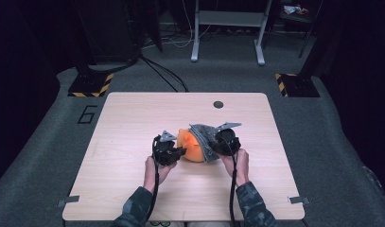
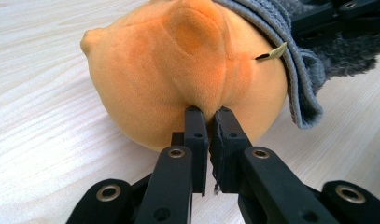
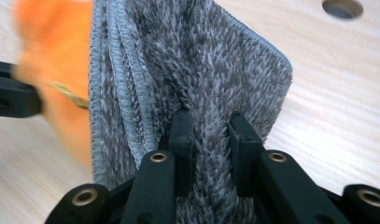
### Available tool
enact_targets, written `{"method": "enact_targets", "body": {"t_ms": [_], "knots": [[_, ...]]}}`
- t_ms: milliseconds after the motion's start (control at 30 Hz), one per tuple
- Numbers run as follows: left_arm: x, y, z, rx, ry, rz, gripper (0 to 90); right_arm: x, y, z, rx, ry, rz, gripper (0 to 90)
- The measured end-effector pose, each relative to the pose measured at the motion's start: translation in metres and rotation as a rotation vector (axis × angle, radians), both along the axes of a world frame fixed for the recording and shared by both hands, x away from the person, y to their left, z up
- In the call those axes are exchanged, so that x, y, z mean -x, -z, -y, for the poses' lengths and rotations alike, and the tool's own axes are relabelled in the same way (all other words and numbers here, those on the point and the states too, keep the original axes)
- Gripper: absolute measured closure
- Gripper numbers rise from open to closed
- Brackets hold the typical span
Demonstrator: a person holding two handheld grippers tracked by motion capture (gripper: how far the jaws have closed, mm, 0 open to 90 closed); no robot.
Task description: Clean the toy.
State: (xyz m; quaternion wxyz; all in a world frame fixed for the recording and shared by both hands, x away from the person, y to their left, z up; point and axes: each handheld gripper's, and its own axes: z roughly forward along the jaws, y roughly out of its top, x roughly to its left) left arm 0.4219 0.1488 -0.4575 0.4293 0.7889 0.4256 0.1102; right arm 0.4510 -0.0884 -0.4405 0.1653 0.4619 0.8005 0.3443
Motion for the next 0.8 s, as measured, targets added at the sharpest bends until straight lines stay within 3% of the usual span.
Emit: {"method": "enact_targets", "body": {"t_ms": [200,300,433,600,700,733,800], "knots": [[-0.001,0.000,-0.001,-0.005,0.005,-0.001,85.4,-0.007,0.015,0.012,0.008,0.036,-0.043,74.7],[-0.001,0.000,-0.001,-0.004,-0.001,0.000,85.3,-0.014,0.028,0.020,0.023,0.062,-0.093,74.6],[-0.001,0.000,-0.002,0.001,-0.008,-0.002,85.3,-0.019,0.032,0.028,0.031,0.076,-0.116,74.6],[-0.001,0.000,-0.001,-0.005,-0.005,0.005,85.2,-0.010,0.006,0.036,-0.039,0.087,-0.043,74.6],[0.000,-0.001,0.000,-0.008,-0.003,0.004,85.1,-0.003,-0.016,0.032,-0.057,0.025,0.012,74.6],[0.000,-0.001,0.000,-0.009,-0.003,0.005,85.1,-0.003,-0.016,0.032,-0.057,0.025,0.012,74.6],[0.000,-0.001,0.001,-0.007,-0.005,0.007,85.0,0.005,-0.034,0.015,-0.075,-0.022,0.042,74.6]]}}
